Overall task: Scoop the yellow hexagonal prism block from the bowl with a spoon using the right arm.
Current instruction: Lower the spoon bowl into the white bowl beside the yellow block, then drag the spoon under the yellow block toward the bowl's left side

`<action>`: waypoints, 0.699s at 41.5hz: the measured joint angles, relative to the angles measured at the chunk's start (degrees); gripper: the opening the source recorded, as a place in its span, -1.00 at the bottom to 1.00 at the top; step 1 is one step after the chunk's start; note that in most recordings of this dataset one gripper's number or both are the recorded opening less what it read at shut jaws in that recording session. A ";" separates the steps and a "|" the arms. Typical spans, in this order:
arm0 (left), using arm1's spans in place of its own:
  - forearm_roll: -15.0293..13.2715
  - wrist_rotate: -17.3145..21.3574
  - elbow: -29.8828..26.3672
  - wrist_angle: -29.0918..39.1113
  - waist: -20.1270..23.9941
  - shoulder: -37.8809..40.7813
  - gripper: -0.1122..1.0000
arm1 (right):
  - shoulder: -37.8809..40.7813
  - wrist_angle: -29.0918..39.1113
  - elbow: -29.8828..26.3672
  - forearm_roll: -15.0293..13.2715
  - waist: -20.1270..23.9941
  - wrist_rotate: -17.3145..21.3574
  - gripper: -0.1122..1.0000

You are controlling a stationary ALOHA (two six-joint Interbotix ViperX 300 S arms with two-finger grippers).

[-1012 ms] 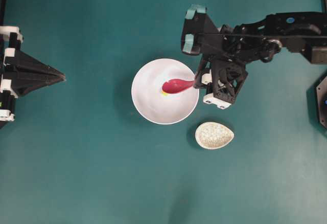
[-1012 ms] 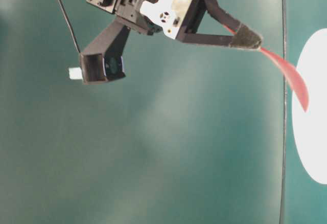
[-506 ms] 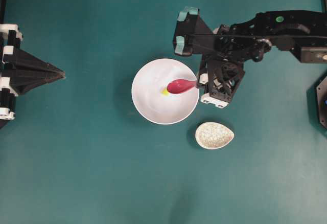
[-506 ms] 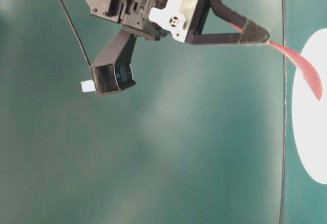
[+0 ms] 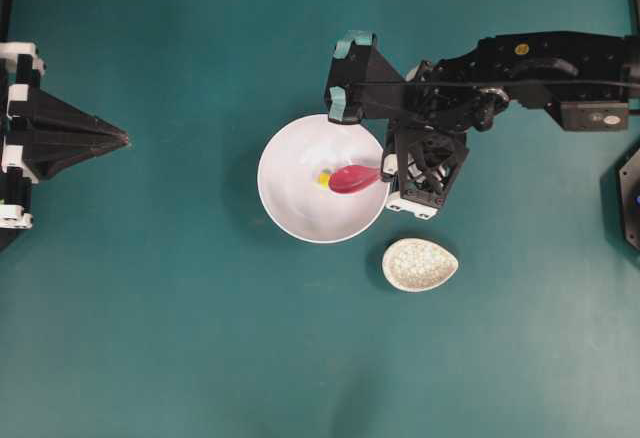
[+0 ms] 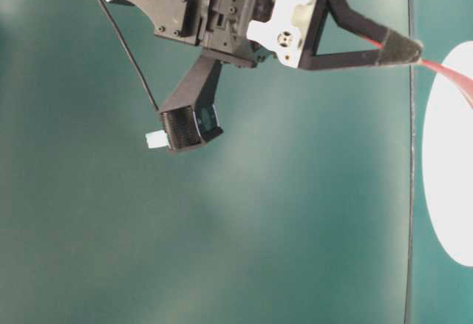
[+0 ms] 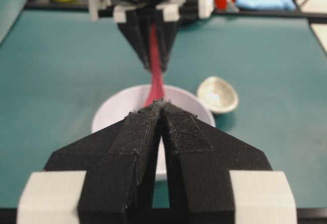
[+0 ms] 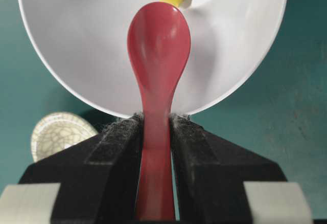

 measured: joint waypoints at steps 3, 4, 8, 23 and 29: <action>-0.09 0.00 0.00 0.00 0.00 -0.09 -0.76 | 0.62 0.00 0.00 0.00 0.00 -0.09 -0.36; -0.09 0.00 0.00 0.00 -0.09 -0.09 -0.76 | 0.79 0.00 -0.09 0.00 0.00 0.00 -0.36; -0.09 0.00 0.00 0.00 0.00 0.00 -0.76 | 1.32 0.00 0.00 0.00 0.09 -0.09 -0.36; -0.09 0.00 0.00 0.00 -0.09 0.00 -0.76 | 2.90 -1.41 -0.09 0.00 0.09 0.00 -0.36; -0.09 0.00 0.00 0.00 0.00 -0.18 -0.76 | 4.04 -2.90 -0.70 0.00 0.09 -0.26 -0.36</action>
